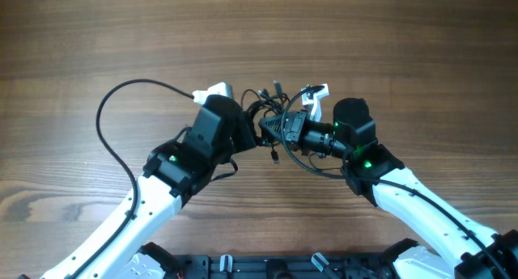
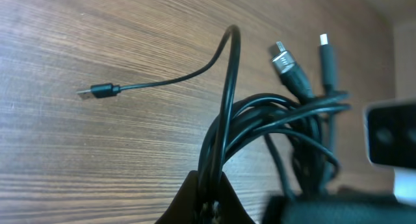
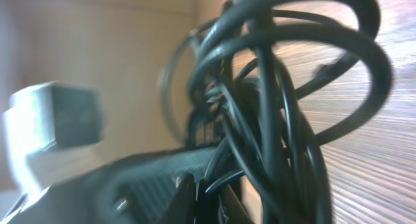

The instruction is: Untangle cables

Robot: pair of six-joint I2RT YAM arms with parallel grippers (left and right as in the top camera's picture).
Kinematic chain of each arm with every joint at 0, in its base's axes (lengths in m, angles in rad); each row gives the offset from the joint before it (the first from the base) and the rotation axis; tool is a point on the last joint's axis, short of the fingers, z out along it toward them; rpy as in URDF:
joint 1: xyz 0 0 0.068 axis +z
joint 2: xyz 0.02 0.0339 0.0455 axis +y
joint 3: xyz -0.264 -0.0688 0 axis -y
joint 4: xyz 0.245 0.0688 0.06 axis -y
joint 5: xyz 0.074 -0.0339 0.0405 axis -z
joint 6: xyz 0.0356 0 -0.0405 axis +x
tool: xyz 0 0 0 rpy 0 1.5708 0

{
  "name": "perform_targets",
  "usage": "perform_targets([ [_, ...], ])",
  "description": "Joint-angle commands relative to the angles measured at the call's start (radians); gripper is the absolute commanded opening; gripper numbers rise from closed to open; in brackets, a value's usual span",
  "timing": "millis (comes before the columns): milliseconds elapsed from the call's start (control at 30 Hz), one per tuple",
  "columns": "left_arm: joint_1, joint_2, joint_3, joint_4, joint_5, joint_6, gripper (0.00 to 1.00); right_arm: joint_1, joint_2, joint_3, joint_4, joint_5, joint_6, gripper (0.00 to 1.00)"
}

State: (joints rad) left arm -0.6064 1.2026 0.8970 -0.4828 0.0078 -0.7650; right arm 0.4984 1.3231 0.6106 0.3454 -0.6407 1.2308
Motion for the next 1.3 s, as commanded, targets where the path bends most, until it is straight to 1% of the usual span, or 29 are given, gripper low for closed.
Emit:
perform_targets([
  [0,-0.045,-0.013,0.014,0.033,0.011,0.152,0.04,-0.006,0.007,0.010,-0.058,0.139,0.002,0.06],
  [167,-0.107,-0.013,0.014,0.072,0.103,0.340,0.04,-0.006,0.007,0.010,-0.072,0.164,0.003,0.08],
  [267,-0.139,-0.013,0.014,0.071,0.122,0.369,0.04,-0.006,0.007,0.010,-0.073,0.182,0.002,0.10],
  [333,-0.145,-0.013,0.014,0.072,0.122,0.364,0.04,-0.006,0.006,0.010,-0.073,0.180,0.002,0.14],
  [400,-0.136,-0.013,0.014,0.072,0.122,0.354,0.04,-0.006,0.006,0.010,-0.073,0.168,0.002,0.22],
  [467,-0.119,-0.013,0.014,0.072,0.122,0.308,0.04,-0.008,0.006,0.010,-0.072,0.164,0.002,0.29],
  [633,-0.048,-0.013,0.014,0.068,0.122,0.202,0.04,-0.035,0.000,0.010,-0.069,0.071,-0.001,0.60],
  [700,-0.014,-0.013,0.014,0.067,0.126,0.160,0.04,-0.067,-0.002,0.010,-0.069,0.029,-0.001,0.69],
  [767,0.007,-0.013,0.014,0.064,0.126,0.150,0.04,-0.101,-0.005,0.010,-0.069,-0.018,-0.005,0.77],
  [800,0.018,-0.013,0.014,0.061,0.126,0.149,0.04,-0.127,-0.010,0.010,-0.068,-0.055,-0.034,0.84],
  [867,0.035,-0.013,0.014,0.057,0.126,0.127,0.04,-0.170,-0.019,0.010,-0.063,-0.117,-0.140,1.00],
  [900,0.049,-0.013,0.014,0.056,0.127,0.080,0.04,-0.196,-0.021,0.010,-0.051,-0.171,-0.275,1.00],
  [933,0.063,-0.013,0.014,0.059,0.138,0.027,0.04,-0.209,-0.021,0.010,-0.056,-0.212,-0.460,1.00],
  [1000,0.084,-0.013,0.014,0.074,0.178,0.000,0.04,-0.207,-0.021,0.010,-0.086,-0.236,-0.618,1.00],
  [1067,0.103,-0.013,0.014,0.093,0.225,-0.004,0.04,-0.200,-0.021,0.010,-0.118,-0.264,-0.707,1.00],
  [1100,0.116,-0.013,0.014,0.104,0.252,-0.012,0.04,-0.198,-0.020,0.010,-0.133,-0.283,-0.748,0.99],
  [1200,0.153,-0.013,0.014,0.113,0.280,-0.099,0.04,-0.187,-0.020,0.007,-0.173,-0.288,-0.818,0.91],
  [1267,0.178,-0.013,0.014,0.117,0.306,-0.132,0.04,-0.180,-0.020,0.000,-0.184,-0.289,-0.854,0.87],
])
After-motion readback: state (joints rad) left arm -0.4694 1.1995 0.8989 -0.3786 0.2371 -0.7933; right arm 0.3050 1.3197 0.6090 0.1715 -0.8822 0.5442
